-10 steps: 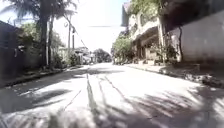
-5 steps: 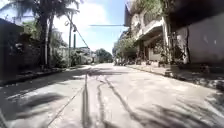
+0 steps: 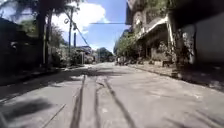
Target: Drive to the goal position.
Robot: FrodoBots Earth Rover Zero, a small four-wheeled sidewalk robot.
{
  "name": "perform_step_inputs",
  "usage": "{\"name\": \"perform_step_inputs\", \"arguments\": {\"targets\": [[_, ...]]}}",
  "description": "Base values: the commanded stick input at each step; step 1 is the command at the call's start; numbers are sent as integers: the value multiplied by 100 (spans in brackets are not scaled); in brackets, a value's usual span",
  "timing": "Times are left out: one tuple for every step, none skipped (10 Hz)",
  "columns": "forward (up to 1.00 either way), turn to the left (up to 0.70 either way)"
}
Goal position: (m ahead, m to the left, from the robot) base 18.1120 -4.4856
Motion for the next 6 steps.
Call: {"name": "perform_step_inputs", "arguments": {"targets": [[85,0],[85,0],[85,0],[85,0],[85,0],[85,0]]}}
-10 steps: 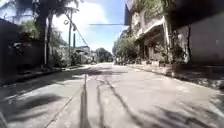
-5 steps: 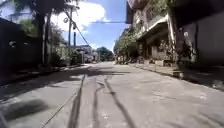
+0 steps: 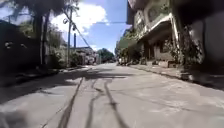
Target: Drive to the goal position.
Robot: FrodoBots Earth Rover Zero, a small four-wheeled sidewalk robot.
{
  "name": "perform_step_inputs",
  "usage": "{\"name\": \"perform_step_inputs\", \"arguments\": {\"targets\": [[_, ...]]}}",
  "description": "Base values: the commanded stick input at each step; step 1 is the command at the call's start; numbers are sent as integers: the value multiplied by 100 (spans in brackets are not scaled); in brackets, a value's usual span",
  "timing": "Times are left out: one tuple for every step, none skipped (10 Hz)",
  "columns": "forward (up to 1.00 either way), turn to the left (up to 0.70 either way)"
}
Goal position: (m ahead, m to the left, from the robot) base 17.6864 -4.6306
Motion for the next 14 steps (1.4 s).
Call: {"name": "perform_step_inputs", "arguments": {"targets": [[85,0],[85,0],[85,0],[85,0],[85,0],[85,0],[85,0],[85,0],[85,0],[85,0],[85,0],[85,0],[85,0],[85,0]]}}
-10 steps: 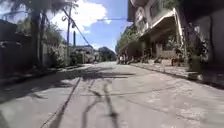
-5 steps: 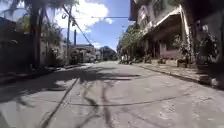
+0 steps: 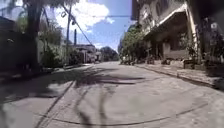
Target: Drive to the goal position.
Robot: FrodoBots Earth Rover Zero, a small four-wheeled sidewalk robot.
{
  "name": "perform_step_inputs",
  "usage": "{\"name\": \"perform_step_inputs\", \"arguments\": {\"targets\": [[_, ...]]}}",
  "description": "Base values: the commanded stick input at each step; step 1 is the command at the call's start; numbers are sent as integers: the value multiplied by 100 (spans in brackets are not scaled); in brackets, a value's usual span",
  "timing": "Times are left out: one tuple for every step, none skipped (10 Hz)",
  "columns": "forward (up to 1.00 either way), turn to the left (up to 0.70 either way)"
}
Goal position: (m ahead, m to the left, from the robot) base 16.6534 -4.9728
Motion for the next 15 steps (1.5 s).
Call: {"name": "perform_step_inputs", "arguments": {"targets": [[85,0],[85,0],[85,0],[85,0],[85,0],[85,0],[85,0],[85,0],[85,0],[85,0],[85,0],[85,-5],[85,-19],[85,-34],[85,-34]]}}
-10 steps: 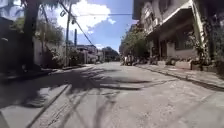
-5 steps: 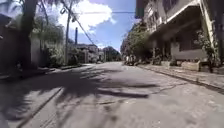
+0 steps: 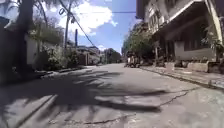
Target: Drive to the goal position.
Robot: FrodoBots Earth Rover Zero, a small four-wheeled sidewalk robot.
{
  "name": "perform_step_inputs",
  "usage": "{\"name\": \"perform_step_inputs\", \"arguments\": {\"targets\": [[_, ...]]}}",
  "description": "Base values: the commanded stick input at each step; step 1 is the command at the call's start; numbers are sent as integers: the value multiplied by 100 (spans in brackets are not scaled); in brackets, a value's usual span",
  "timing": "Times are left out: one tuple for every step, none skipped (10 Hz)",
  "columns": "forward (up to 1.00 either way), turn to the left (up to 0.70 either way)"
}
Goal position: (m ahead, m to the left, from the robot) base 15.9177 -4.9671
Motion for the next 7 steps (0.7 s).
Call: {"name": "perform_step_inputs", "arguments": {"targets": [[85,-34],[85,-16],[85,0],[85,0],[85,0],[85,0],[85,0]]}}
